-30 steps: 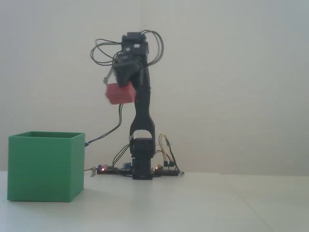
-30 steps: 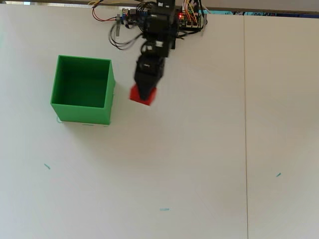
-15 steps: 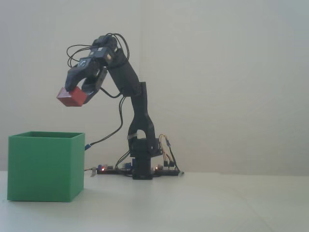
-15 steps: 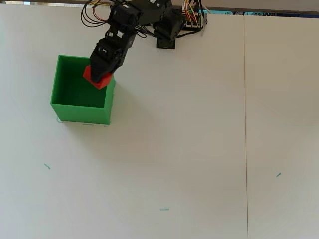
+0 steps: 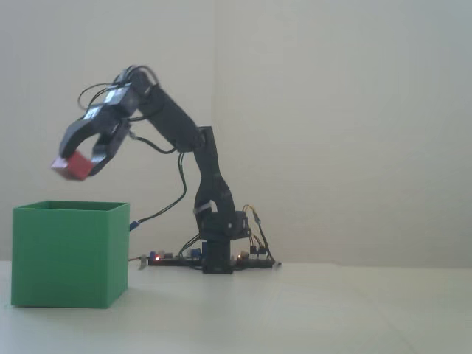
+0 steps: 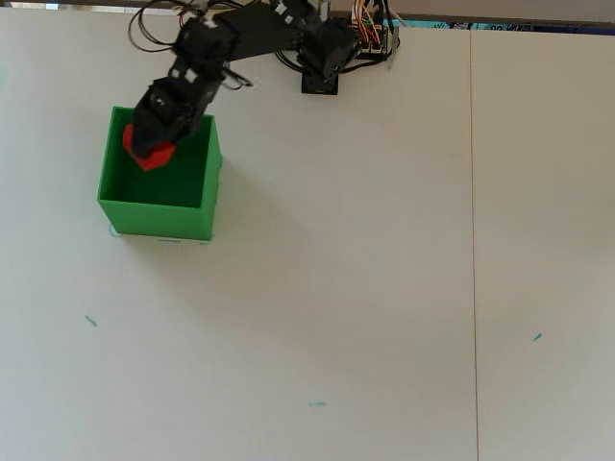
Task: Grasp a red block and put it in the green bin.
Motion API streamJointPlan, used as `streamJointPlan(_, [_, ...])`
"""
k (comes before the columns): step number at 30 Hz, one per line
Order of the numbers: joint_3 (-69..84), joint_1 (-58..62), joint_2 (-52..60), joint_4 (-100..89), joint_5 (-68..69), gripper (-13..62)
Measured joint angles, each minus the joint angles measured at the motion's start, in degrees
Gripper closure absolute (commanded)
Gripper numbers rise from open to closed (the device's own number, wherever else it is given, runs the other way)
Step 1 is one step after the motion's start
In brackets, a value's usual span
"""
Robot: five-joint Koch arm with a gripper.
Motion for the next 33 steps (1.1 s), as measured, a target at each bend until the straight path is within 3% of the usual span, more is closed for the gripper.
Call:
streamJointPlan(3, [0.3, 0.1, 0.1, -0.8, -0.3, 45.6])
streamJointPlan(4, [0.4, 0.1, 0.1, -1.2, -0.5, 42.5])
streamJointPlan(6, [0.4, 0.1, 0.1, -2.4, -1.6, 21.9])
streamJointPlan(7, [0.6, 0.1, 0.1, -3.3, -2.5, 14.9])
streamJointPlan(8, [1.2, 0.1, 0.1, -4.2, -3.2, 12.6])
streamJointPlan(23, [2.2, -0.7, 0.8, -6.6, -4.2, 14.6])
streamJointPlan(33, [14.6, -21.4, 16.4, -12.7, -2.5, 14.6])
